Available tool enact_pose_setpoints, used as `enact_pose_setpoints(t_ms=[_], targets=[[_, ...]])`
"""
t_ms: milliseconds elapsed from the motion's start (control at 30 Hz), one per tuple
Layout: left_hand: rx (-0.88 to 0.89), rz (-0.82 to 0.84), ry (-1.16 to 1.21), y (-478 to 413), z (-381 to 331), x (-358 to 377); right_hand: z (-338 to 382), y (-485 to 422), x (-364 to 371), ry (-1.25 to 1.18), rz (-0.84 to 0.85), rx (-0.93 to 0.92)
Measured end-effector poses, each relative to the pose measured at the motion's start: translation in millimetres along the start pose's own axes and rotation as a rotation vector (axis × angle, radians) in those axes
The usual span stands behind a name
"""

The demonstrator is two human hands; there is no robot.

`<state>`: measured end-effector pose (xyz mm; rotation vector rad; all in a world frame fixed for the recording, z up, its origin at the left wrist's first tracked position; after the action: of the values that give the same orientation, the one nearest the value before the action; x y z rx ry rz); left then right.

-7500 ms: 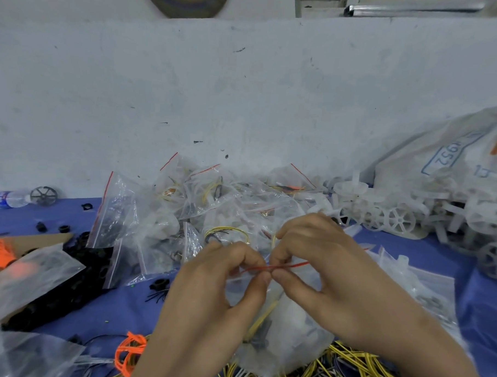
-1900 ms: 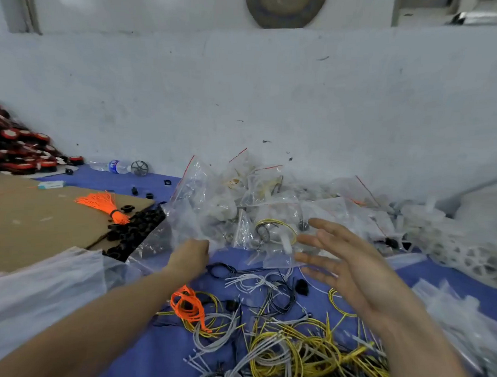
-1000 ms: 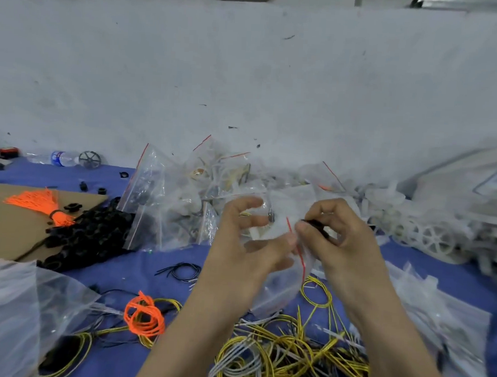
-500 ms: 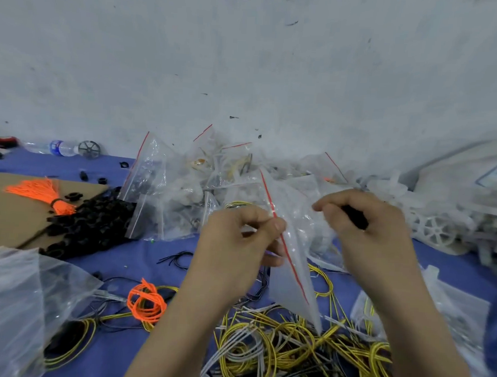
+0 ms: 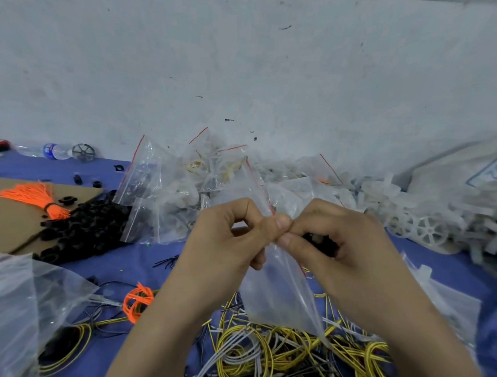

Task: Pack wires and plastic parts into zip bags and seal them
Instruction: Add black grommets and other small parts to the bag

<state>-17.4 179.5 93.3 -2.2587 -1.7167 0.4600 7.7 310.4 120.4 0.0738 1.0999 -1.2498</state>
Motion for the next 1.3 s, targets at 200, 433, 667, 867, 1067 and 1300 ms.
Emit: enact_pose_setpoints(t_ms=[200,433,667,867,1067,1300], targets=[[-0.013,-0.067,-0.143,2.2,-5.1,-16.1,-41.6,8.2,-36.7,0.202,-0.334,0.271],[-0.024,-0.021,-0.236,3.1,-4.7,2.1,-2.9,19.9,-42.8,-0.298,-0.251,0.173],[-0.005,-0.04,-0.186,7.3,-13.4,-0.6,-0.5,16.0,9.1,0.206,0.321,0.279],[-0.001,-0.103,-0.187,5.4,-11.7,-11.1,0.6,11.4,5.8,-0.026,0.179,0.233],[-0.036,-0.26,-0.094,-5.6,7.0,-29.0,-104.1,12.0,-55.7,-0.072,-0.733,0.42],[-0.11,-0.203,0.08,-14.2,28.4,-25.1,-283.7,-40.0,-37.1,0.218,-0.253,0.91]])
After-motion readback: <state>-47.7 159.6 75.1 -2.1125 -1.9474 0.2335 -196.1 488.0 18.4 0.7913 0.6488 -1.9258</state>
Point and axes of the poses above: each hand's wrist, its own y-axis away from the middle knuckle, its own x-axis out of the palm, z = x × y, the point moved 5 cm from there along -y, towards the middle knuckle, and after that the axes turned 8 degrees about z, right-handed, at the moved point
